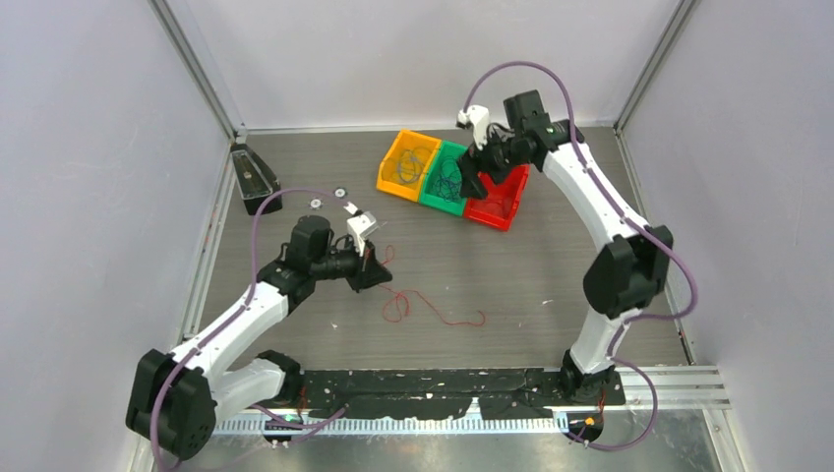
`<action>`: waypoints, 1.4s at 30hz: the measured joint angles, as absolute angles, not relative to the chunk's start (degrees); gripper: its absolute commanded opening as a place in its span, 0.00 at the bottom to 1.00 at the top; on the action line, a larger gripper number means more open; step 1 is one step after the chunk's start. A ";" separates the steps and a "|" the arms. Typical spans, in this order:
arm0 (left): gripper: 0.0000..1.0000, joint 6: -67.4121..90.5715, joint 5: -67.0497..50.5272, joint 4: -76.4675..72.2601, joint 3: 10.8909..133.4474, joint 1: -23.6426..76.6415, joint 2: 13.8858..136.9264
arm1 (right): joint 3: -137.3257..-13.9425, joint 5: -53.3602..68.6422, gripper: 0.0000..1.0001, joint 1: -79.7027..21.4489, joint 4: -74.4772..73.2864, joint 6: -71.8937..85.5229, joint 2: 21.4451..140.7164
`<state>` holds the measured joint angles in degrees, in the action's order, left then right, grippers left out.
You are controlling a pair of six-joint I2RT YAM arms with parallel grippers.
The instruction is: Untangle the cables
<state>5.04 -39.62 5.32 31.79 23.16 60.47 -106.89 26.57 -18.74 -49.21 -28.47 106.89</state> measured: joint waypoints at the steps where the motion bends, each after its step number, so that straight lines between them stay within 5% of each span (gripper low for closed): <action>1: 0.00 3.51 -39.75 7.22 33.82 24.43 60.12 | -103.26 28.64 0.92 -18.68 -50.06 -28.32 104.01; 11: 0.00 -4.16 -42.04 14.44 54.24 29.67 59.77 | -76.79 45.74 0.94 -22.13 -49.56 -22.46 89.41; 24: 0.00 0.40 -41.15 12.97 56.36 29.54 63.42 | -57.10 50.33 0.92 -28.21 -21.56 -3.53 88.99; 30: 0.00 4.29 -40.71 11.84 57.25 27.16 64.03 | -58.06 50.09 0.57 -33.39 -10.11 3.79 96.92; 33: 0.00 6.87 -40.56 11.35 57.63 24.64 64.05 | -58.06 50.11 0.13 -34.52 -8.16 6.13 100.60; 35: 0.00 7.88 -40.58 11.31 58.19 22.85 64.01 | -57.84 49.74 0.06 -34.46 -7.97 6.87 101.78; 42: 0.00 8.56 -41.15 12.73 58.92 9.41 59.31 | -54.87 49.76 0.06 -26.24 -12.78 4.32 97.71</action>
